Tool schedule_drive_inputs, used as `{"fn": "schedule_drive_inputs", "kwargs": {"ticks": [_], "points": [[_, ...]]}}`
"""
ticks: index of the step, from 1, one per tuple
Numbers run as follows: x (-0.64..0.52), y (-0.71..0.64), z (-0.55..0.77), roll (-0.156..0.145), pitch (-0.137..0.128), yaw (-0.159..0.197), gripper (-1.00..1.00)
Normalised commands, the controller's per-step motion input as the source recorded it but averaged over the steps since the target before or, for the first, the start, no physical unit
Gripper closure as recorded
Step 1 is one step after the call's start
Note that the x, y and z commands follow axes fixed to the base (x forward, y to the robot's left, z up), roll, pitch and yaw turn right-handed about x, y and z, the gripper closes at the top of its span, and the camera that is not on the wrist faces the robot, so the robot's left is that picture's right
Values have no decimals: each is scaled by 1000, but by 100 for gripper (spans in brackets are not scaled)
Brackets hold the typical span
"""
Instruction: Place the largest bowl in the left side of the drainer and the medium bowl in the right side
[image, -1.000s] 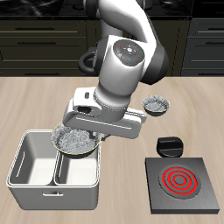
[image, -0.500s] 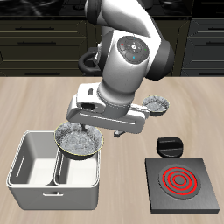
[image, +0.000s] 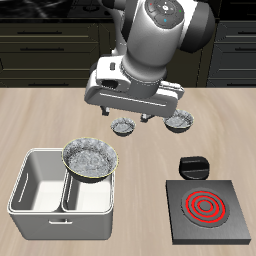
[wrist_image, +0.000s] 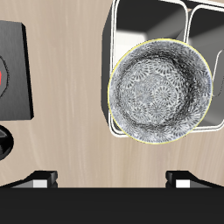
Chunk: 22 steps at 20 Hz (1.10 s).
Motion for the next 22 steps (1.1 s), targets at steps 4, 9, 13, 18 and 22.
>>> {"fn": "schedule_drive_inputs", "kwargs": {"ticks": [4,9,13,18,22], "points": [[-623,-36,202,57,-80,-21,-100],[-542,1,-68,87,-56,37,-100],[-449,16,-80,61,-55,16,-100],[-337,10,-84,103,-2,-2,-100],[-508,-57,-80,13,-117,90,-100]]}}
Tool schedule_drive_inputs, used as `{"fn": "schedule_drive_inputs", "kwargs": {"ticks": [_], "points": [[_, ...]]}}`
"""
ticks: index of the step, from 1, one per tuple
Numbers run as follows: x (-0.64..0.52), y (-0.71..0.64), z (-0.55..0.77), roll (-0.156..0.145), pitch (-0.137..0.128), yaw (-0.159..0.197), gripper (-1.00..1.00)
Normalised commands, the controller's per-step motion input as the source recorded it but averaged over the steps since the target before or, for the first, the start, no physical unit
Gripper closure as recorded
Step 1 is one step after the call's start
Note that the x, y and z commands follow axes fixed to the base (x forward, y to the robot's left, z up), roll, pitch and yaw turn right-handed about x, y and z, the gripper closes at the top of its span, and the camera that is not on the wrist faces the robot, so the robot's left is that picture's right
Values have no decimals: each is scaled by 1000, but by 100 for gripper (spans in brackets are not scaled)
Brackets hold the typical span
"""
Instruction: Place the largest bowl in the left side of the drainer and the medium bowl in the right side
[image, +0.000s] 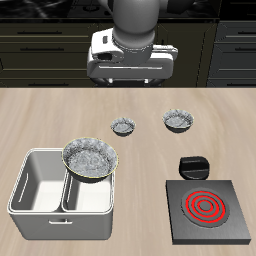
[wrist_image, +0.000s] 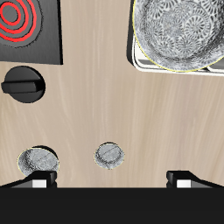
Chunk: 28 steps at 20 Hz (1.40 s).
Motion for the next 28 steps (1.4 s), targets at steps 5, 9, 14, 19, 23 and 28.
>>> {"fn": "schedule_drive_inputs", "kwargs": {"ticks": [5,9,14,19,23,28], "points": [[-524,-32,-41,-107,-164,65,-100],[-700,267,175,-60,-151,77,-100],[-475,201,135,-50,-122,63,-100],[-501,295,134,-47,-142,36,-100],[-259,186,-138,-2,-28,-50,-100],[-142,137,-118,-63,-16,-22,-100]]}}
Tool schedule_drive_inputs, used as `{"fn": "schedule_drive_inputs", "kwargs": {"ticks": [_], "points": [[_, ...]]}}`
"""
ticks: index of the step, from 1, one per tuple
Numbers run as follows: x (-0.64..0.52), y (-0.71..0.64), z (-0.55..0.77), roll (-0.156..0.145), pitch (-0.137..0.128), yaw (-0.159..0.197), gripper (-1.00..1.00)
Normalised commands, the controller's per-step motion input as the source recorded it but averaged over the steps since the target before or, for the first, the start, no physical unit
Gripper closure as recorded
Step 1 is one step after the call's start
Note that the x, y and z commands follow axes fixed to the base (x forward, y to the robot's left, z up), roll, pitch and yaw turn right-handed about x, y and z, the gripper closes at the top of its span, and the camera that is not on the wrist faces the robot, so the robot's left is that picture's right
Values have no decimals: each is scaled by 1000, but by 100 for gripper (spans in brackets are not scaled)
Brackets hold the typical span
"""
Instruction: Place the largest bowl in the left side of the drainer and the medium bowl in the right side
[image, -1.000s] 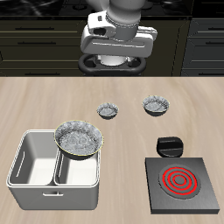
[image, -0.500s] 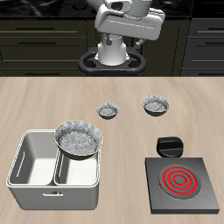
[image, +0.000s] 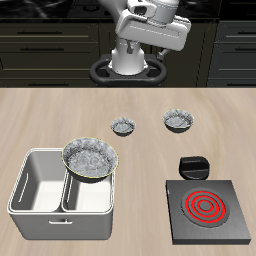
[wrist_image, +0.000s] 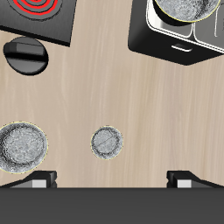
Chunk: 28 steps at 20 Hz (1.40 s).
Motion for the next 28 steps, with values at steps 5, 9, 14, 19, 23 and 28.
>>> {"fn": "schedule_drive_inputs", "kwargs": {"ticks": [5,9,14,19,23,28], "points": [[-20,210,-120,-27,68,-66,-100],[31,333,-137,4,40,5,-100],[42,394,-96,2,41,13,-100],[31,436,-73,56,27,-11,-100],[18,89,-3,42,-7,31,-100],[81,-125,-137,-14,25,-17,-100]]}}
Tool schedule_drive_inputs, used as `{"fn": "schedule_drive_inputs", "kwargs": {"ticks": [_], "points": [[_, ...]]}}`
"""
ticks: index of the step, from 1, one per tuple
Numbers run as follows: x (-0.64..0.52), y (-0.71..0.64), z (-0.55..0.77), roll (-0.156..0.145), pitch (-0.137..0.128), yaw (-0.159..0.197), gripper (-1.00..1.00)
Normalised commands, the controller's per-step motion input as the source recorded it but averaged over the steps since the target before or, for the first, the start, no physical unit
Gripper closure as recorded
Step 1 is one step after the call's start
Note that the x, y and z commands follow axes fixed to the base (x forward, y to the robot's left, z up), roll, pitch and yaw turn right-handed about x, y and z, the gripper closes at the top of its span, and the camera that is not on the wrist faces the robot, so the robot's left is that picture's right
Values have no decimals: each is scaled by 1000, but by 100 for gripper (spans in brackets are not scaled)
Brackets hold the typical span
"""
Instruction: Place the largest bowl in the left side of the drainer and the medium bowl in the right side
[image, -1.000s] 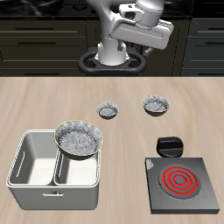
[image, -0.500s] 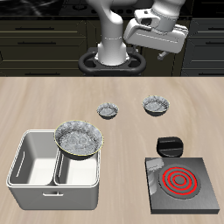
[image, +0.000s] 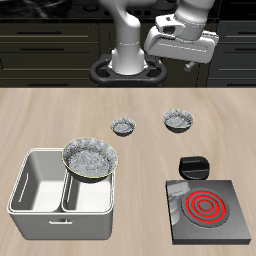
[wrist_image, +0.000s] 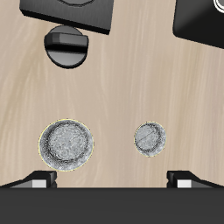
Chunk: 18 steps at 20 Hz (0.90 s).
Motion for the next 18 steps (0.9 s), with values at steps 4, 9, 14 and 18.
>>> {"fn": "schedule_drive_inputs", "kwargs": {"ticks": [4,9,14,18], "points": [[-48,22,-270,9,-23,21,-100],[144,63,-329,-1,63,-7,-100],[2,77,-279,3,-12,25,-100],[65,79,-515,17,19,38,-100]]}}
